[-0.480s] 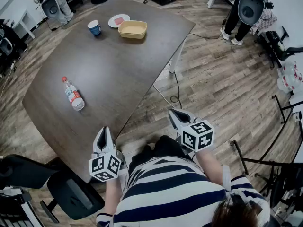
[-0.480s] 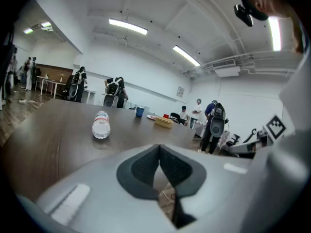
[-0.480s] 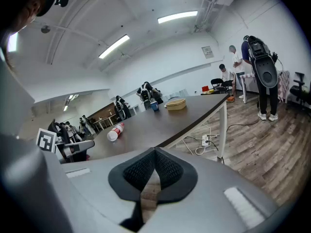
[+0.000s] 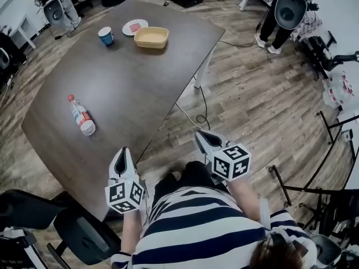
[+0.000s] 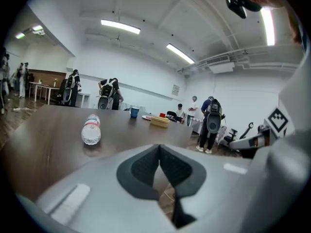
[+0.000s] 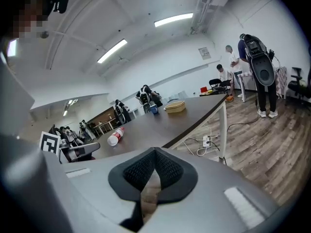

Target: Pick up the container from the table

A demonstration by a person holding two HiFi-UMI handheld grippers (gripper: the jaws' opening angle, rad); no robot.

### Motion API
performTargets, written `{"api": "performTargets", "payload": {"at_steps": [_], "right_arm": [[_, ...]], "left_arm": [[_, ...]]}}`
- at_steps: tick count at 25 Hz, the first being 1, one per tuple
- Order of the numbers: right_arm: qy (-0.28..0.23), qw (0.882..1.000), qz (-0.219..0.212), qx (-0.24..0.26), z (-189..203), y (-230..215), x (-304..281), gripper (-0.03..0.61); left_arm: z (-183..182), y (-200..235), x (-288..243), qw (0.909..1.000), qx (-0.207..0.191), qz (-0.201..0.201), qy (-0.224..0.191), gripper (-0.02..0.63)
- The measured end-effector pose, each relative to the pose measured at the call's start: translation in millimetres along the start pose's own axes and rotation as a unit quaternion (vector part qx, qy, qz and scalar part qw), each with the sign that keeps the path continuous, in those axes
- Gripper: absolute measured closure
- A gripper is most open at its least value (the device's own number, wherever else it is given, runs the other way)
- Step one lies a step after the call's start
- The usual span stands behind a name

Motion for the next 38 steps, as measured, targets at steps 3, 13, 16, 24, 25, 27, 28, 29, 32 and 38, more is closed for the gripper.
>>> {"api": "performTargets", "payload": {"at_steps": [3, 13, 16, 24, 25, 27, 28, 29, 32, 38], "right_arm": [[0.007, 1.0, 0.001, -0.006, 2, -7, 0, 0.58], [0.017, 1.0, -0.01, -0.013, -19, -51, -24, 0.58], [0.012, 1.0, -0.016, -0.012, -35, -69, -32, 0.58], [0.009, 0.999, -0.031, 0.008, -69, -110, -50, 0.58], [0.008, 0.999, -0.033, 0.01, -73, -115, -52, 0.58], [0.007, 0.999, -0.036, 0.013, -79, -124, -56, 0.58], [0.006, 0.999, -0.038, 0.015, -82, -129, -58, 0.58], [0.006, 0.999, -0.04, 0.015, -85, -133, -59, 0.58], [0.006, 0.999, -0.045, 0.021, -94, -147, -60, 0.58], [0.01, 0.998, -0.051, 0.047, -111, -176, -62, 0.58]], "left_arm": [[2, -12, -7, 0.9996, -0.022, 0.009, 0.011, 0.614], [-14, -44, -61, 0.9983, -0.005, 0.051, 0.026, 0.614], [-22, -58, -87, 0.998, -0.02, 0.052, 0.029, 0.614], [-44, -90, -145, 0.9985, -0.025, 0.043, 0.022, 0.614], [-45, -94, -151, 0.9986, -0.023, 0.043, 0.022, 0.614], [-46, -102, -162, 0.9985, -0.015, 0.046, 0.025, 0.614], [-46, -106, -168, 0.9986, -0.01, 0.046, 0.026, 0.614], [-47, -110, -173, 0.9986, -0.006, 0.045, 0.026, 0.614], [-52, -124, -186, 0.9988, -0.005, 0.041, 0.026, 0.614], [-62, -146, -208, 0.9992, -0.024, 0.028, 0.014, 0.614]]}}
Point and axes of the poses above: the fingertips, and each gripper's own axes: x backward along the fingers, y to its left, z out of its underside, the point moved 4 cm from there along x, backward along the fingers, and after that the axes turned 1 degree about -y, right-handed, at the moved point
